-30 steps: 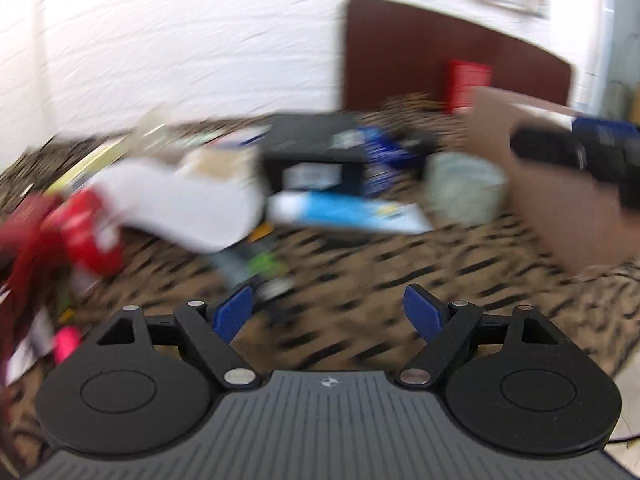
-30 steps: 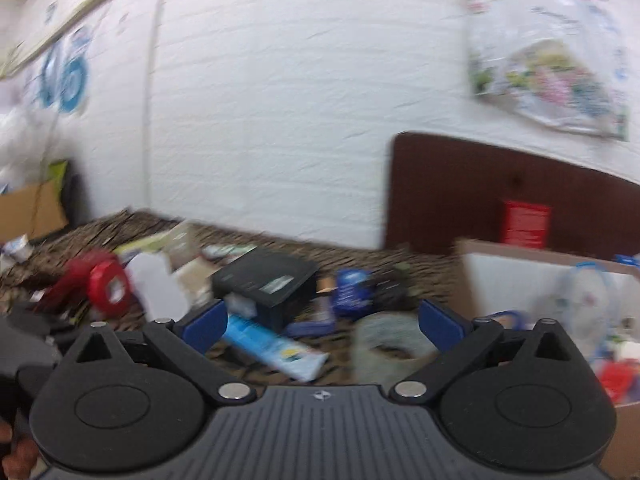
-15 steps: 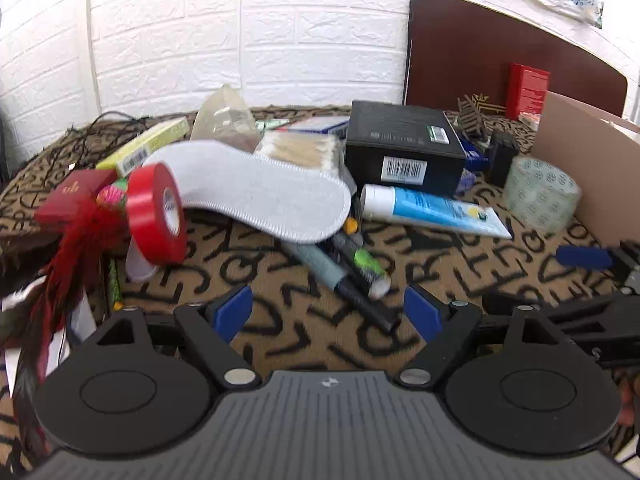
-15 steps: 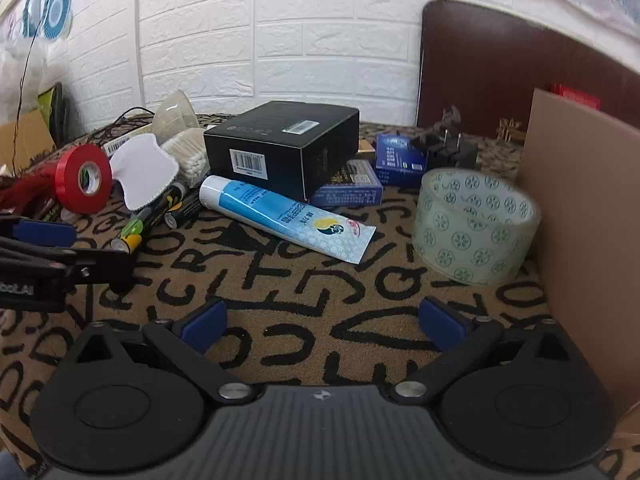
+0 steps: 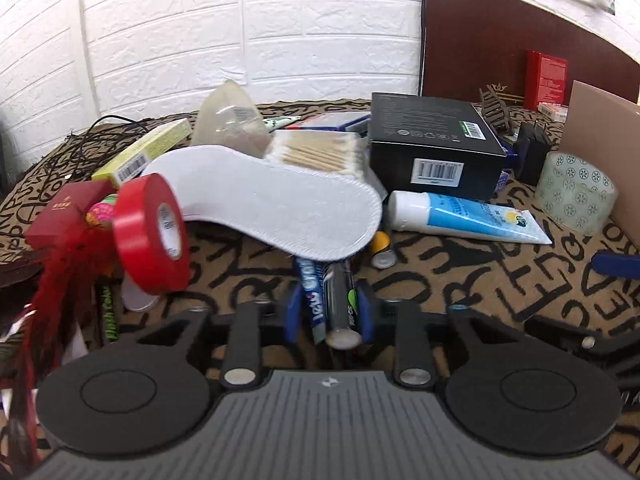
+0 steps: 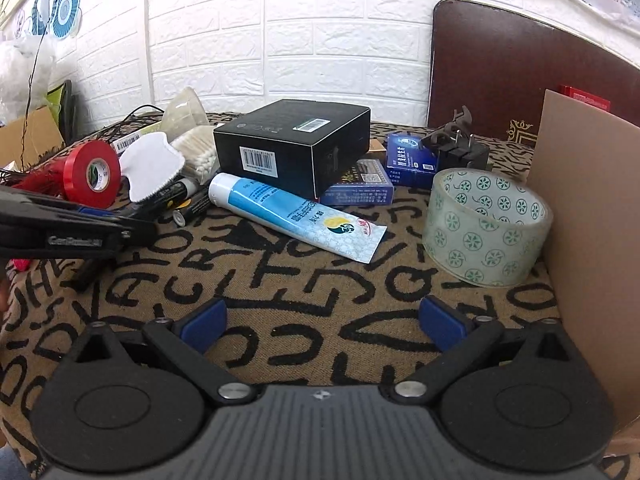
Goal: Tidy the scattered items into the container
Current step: 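Grasp the black marker with the left gripper while the right lowers onto the blue tube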
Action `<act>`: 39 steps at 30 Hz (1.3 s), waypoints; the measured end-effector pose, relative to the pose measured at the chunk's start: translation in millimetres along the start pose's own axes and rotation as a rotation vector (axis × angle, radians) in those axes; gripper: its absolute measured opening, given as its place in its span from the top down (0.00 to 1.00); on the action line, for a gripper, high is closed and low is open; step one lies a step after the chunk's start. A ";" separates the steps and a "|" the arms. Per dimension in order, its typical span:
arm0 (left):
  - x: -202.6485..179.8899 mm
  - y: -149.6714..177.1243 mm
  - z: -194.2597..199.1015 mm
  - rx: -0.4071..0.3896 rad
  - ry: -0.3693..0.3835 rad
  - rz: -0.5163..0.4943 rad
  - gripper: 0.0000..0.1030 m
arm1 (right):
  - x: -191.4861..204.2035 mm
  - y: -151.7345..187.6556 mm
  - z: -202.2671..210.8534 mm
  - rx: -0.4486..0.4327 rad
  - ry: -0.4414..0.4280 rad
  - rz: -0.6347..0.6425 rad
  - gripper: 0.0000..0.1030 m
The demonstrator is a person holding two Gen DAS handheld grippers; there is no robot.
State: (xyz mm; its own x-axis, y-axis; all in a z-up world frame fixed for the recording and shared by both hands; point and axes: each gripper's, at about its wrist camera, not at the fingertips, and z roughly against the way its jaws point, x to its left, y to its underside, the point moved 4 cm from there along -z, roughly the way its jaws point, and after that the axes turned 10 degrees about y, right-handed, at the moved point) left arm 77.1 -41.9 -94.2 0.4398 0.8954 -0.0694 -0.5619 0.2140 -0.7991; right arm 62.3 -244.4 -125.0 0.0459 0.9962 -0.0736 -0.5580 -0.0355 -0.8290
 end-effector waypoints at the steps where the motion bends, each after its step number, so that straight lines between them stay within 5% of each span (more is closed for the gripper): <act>1: 3.5 2.3 2.8 -0.002 0.003 -0.002 0.81 | 0.1 -0.1 -0.1 0.000 -0.001 0.002 0.00; 10: 21.5 29.4 29.1 -0.021 -0.006 -0.052 0.81 | 9.8 -16.2 -12.6 -0.003 -0.034 0.080 0.00; 17: 13.4 15.4 15.3 -0.020 -0.053 -0.045 0.81 | 30.4 -48.7 -46.0 -0.035 -0.028 0.227 0.00; 23: 23.8 12.0 19.4 -0.040 0.007 0.003 0.81 | 37.5 -65.3 -70.6 0.053 -0.179 0.246 0.00; 25: 24.4 12.6 25.4 -0.074 0.037 0.008 0.83 | 35.6 -63.6 -71.6 0.077 -0.219 0.214 0.08; 30: 20.4 9.2 30.4 -0.098 0.033 -0.045 0.83 | 37.1 -53.6 -46.8 0.071 -0.255 0.189 0.45; 39: 21.5 18.0 35.2 -0.068 0.046 -0.059 0.83 | 56.2 -29.7 1.3 0.079 -0.305 0.238 0.51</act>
State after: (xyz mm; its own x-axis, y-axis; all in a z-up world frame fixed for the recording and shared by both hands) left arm 51.7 -5.0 -89.1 0.5030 0.8630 -0.0470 -0.4857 0.2372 -0.8413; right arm 80.4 -187.2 -103.8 -0.3341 0.9390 -0.0813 -0.5857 -0.2744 -0.7627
